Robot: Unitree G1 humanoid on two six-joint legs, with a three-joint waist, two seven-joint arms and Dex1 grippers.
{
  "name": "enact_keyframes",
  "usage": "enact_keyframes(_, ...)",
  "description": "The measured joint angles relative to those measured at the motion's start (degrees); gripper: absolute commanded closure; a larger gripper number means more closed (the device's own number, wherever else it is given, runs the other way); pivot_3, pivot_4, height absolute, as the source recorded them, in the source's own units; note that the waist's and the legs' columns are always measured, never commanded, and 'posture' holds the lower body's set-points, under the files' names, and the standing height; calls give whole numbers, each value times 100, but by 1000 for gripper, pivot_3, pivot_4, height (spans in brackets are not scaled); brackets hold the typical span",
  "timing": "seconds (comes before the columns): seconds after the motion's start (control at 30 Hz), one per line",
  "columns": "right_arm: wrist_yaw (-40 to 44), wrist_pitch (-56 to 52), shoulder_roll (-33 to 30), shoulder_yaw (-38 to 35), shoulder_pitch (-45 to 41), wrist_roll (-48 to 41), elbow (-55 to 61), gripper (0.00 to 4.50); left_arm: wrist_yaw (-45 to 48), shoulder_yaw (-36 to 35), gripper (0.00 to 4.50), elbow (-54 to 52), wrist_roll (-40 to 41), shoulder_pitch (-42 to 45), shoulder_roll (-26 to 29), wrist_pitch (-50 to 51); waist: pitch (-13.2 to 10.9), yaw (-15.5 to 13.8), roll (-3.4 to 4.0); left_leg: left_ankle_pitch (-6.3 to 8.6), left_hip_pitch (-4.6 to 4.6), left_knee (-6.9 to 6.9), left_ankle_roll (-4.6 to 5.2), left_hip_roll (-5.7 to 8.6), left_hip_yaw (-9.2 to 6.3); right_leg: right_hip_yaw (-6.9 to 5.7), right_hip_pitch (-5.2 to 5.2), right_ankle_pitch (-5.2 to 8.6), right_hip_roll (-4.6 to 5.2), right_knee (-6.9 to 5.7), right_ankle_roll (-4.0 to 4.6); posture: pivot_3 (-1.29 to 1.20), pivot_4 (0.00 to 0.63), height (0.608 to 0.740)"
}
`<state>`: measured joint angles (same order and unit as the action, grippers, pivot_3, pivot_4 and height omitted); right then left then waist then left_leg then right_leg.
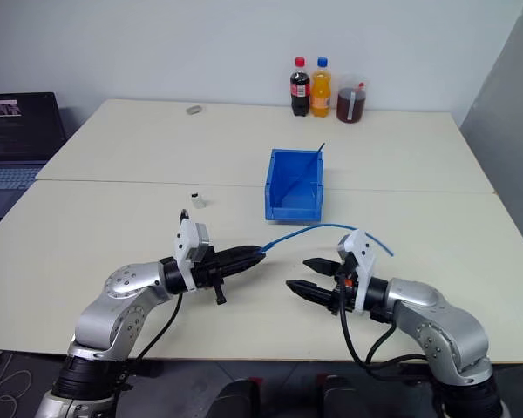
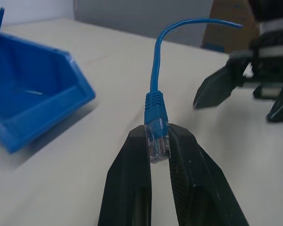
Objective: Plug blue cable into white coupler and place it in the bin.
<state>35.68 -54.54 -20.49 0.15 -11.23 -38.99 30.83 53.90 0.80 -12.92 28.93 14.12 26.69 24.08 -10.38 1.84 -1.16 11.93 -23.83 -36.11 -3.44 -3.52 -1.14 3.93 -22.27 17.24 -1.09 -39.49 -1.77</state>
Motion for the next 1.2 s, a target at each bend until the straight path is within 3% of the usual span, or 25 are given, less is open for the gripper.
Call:
enact_keyframes(0.3,-711,-337,774,-467,-667,-804,-620,1223,-268,-109,4271,-257,709,10,-43,846,0,6,0,0,-1,2,0,-5,-4,0,-2,0,-10,3,2,0,150,740)
enact_keyframes(0.77,-973,-485,964,-337,-968,-1185,-1066,1223,-246,-108,4271,-255,717,30,-13,834,0,8,0,0,-1,4,0,-5,-2,2,-3,1,-10,5,2,0,150,740)
enact_keyframes(0.87,-972,-482,976,-313,-983,-1184,-1131,1632,-245,-108,4271,-255,716,31,-10,829,0,8,0,0,-3,4,0,-5,-2,2,-4,1,-10,6,2,0,150,740)
enact_keyframes(1.2,-922,-481,990,-282,-1053,-1287,-1262,4094,-200,-103,4271,-255,699,5,34,815,-1,9,0,0,-3,6,0,-5,-3,1,-4,1,-10,8,2,0,150,740)
